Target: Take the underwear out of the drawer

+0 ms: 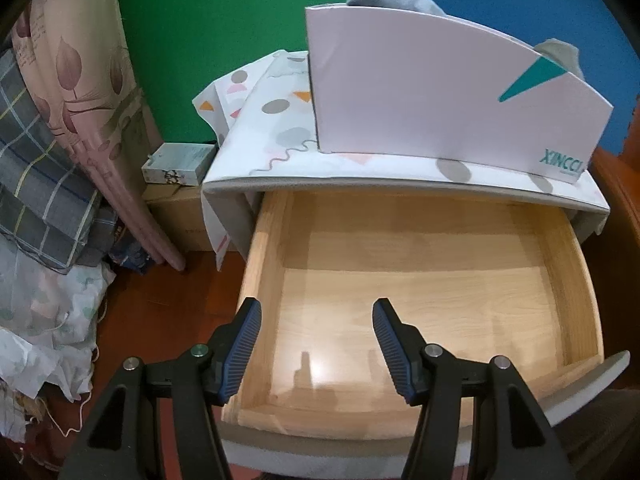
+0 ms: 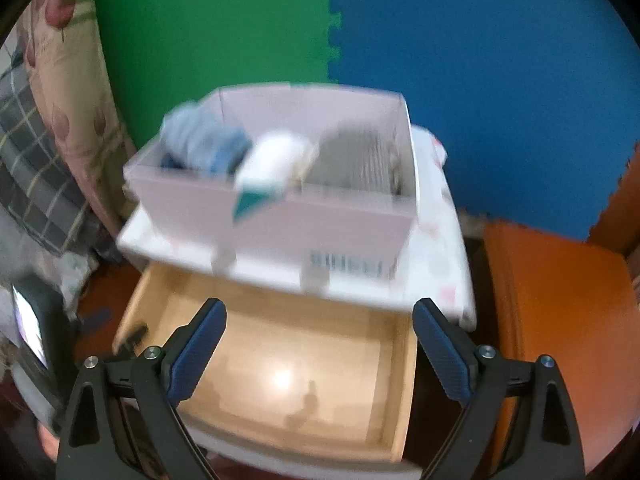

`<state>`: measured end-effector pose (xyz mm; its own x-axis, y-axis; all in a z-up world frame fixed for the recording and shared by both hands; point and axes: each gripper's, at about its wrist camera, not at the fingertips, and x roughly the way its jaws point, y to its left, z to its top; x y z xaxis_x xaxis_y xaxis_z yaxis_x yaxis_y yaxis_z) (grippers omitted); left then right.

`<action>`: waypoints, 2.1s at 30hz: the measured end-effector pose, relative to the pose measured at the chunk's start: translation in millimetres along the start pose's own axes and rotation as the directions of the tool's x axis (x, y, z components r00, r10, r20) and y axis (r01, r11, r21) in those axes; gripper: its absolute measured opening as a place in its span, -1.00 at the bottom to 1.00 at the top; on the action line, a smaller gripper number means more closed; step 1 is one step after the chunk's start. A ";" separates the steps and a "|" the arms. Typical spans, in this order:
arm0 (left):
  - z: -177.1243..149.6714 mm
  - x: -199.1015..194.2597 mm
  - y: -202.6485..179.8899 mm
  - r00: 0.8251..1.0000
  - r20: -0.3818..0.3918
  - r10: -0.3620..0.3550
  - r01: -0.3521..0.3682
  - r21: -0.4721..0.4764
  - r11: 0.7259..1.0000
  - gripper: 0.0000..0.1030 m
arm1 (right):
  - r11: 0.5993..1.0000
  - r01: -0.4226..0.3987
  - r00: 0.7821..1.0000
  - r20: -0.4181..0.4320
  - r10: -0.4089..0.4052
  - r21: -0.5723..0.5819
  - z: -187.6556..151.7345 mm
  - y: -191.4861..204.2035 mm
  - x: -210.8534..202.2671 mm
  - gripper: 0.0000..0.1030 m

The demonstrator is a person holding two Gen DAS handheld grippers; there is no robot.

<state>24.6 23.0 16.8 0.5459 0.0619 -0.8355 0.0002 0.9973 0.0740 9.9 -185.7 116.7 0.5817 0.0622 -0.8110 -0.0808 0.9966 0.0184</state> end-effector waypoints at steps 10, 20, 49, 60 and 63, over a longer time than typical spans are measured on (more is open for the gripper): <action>-10.7 -10.1 -8.5 0.999 0.018 -0.028 0.028 -0.006 1.000 0.15 | 0.994 0.005 0.996 -0.086 0.004 0.106 -86.3 -16.9 33.7 0.81; -10.2 -10.9 -13.4 0.999 0.022 -0.028 0.028 0.018 0.999 0.15 | 0.993 -0.017 0.994 -0.105 0.029 0.113 -99.7 -17.9 44.6 0.86; -10.5 -12.5 -30.0 0.998 0.032 -0.045 0.043 0.060 0.997 0.15 | 0.994 -0.040 0.987 -0.153 0.055 0.100 -97.9 0.1 59.8 0.86; -13.3 -15.8 -31.1 0.998 0.048 -0.049 0.045 0.075 0.996 0.15 | 0.995 -0.033 0.986 -0.159 0.048 0.095 -97.9 1.6 60.8 0.86; -13.0 -15.2 -29.7 0.998 0.041 -0.055 0.052 0.072 0.996 0.15 | 0.995 -0.032 0.986 -0.161 0.047 0.094 -98.1 2.3 61.2 0.86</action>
<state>5.3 -7.0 20.2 0.5788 0.0052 -0.8155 0.0888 0.9936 0.0694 -34.0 -184.9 9.7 0.4393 0.0990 -0.8929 -0.0226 0.9948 0.0992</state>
